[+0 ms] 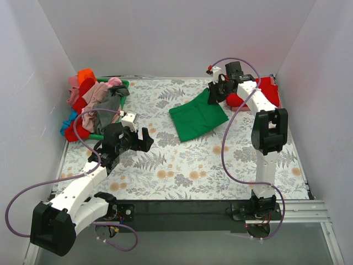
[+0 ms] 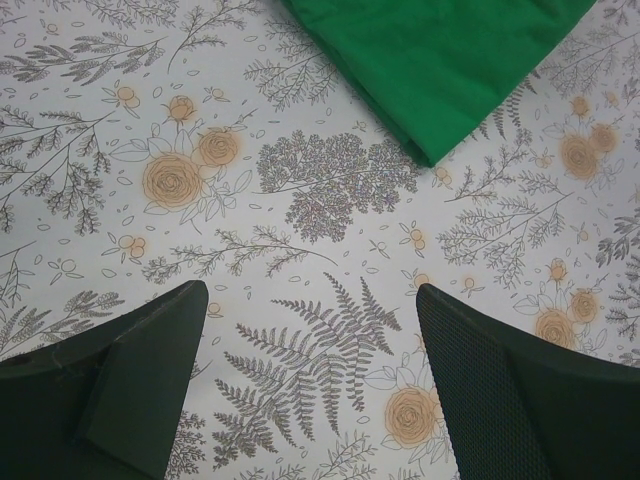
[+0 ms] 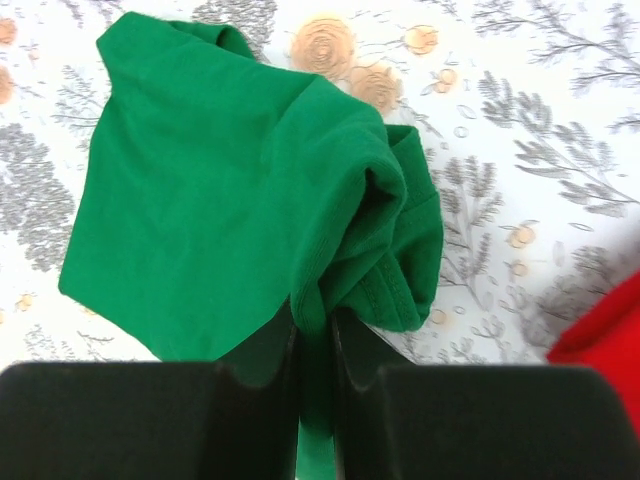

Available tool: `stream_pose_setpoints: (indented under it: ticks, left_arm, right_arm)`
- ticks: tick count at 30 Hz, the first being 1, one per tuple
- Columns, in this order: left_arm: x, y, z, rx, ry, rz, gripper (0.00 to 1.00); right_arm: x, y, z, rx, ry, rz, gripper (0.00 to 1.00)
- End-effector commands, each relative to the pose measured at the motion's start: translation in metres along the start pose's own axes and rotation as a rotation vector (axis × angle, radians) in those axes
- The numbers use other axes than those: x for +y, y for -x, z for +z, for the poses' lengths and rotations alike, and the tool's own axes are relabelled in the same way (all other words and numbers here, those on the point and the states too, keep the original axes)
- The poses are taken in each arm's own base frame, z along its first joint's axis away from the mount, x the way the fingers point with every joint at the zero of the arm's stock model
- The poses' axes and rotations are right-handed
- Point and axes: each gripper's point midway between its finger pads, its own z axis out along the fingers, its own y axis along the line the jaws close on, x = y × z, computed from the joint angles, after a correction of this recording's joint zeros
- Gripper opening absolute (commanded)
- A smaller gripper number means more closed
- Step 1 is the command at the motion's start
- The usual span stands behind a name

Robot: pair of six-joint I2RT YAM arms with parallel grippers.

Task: Fold and stack the t-shirts
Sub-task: Neatly place the folded tshirt to the corner

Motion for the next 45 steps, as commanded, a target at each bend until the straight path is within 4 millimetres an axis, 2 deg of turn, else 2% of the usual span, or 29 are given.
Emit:
stream_pose_setpoints:
  ticks: [1,9,22,26,31,45]
  left_arm:
    - [-0.004,0.008,-0.004,-0.039,-0.022,0.024,0.85]
    - [-0.007,0.01,-0.005,-0.044,-0.034,0.025,0.85]
    - [-0.008,0.008,-0.004,-0.037,-0.044,0.024,0.85]
    - [-0.009,0.007,-0.003,-0.034,-0.049,0.024,0.85]
    - [-0.008,0.007,-0.003,-0.034,-0.048,0.025,0.85]
    - [-0.01,0.004,-0.001,-0.021,-0.061,0.024,0.85]
  right_arm:
    - [-0.011,0.04,-0.038,-0.073,-0.119,-0.11,0.01]
    - [-0.026,0.062,-0.066,-0.099,-0.254,-0.197,0.01]
    - [-0.07,0.102,-0.117,-0.165,-0.543,-0.253,0.01]
    - [-0.072,0.121,-0.136,-0.213,-0.601,-0.28,0.01]
    - [-0.078,0.132,-0.158,-0.239,-0.675,-0.3,0.01]
    - [-0.074,0.151,-0.188,-0.313,-0.716,-0.33,0.01]
